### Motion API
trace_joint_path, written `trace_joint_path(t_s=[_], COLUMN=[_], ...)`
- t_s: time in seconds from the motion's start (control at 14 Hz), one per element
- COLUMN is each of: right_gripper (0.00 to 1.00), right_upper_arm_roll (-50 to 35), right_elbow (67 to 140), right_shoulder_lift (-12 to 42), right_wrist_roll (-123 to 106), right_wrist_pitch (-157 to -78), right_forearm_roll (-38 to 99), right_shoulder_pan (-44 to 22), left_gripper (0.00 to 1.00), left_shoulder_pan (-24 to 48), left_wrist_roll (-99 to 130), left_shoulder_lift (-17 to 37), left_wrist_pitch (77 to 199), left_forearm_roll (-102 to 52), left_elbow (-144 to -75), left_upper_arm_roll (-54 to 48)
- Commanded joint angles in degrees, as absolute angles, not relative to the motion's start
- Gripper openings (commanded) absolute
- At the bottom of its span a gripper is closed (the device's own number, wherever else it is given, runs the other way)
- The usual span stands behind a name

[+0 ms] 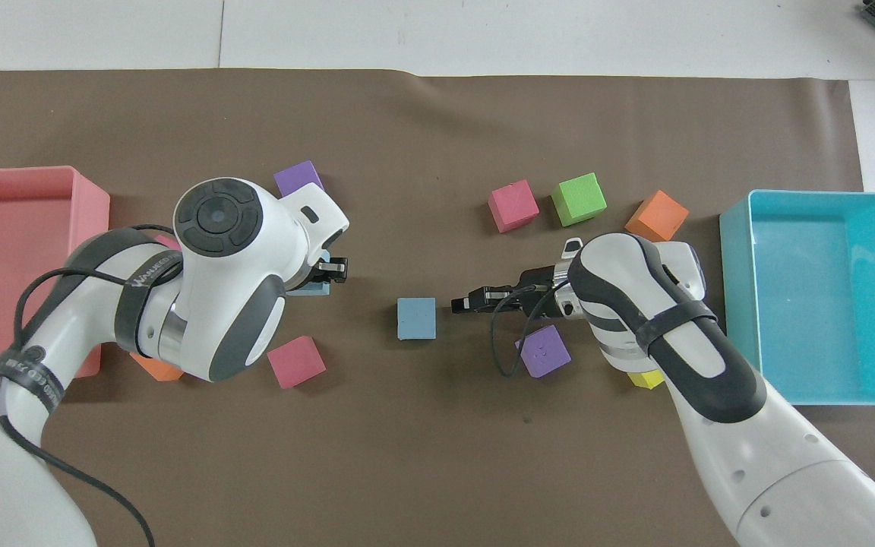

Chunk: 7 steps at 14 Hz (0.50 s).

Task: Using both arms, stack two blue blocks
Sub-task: 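Carry the blue cube with the left gripper over the center blue cube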

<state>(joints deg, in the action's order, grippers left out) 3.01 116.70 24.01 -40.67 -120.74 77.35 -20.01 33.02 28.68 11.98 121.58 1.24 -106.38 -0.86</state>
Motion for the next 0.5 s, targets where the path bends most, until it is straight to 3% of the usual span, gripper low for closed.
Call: trace_joint_path(t_s=[0.0,0.43], right_gripper=[0.00,0.00], right_upper_arm_roll=[2.99,2.99], right_elbow=[117.07,117.07], right_shoulder_lift=[24.08,24.08], right_wrist_roll=[-43.15,-43.15], right_wrist_pitch=[-120.06,-119.97], right_forearm_roll=[79.28,79.28], right_shoulder_pan=[-19.78,-19.78], left_gripper=[0.60,0.60], left_shoulder_pan=[37.08,39.81], left_wrist_roll=[33.29,34.10], left_shoulder_lift=[14.76,16.00], left_wrist_pitch=[119.88,120.41], left_forearm_roll=[-0.52,-1.76], left_elbow=[-101.00,-101.07], left_upper_arm_roll=[0.09,-0.18])
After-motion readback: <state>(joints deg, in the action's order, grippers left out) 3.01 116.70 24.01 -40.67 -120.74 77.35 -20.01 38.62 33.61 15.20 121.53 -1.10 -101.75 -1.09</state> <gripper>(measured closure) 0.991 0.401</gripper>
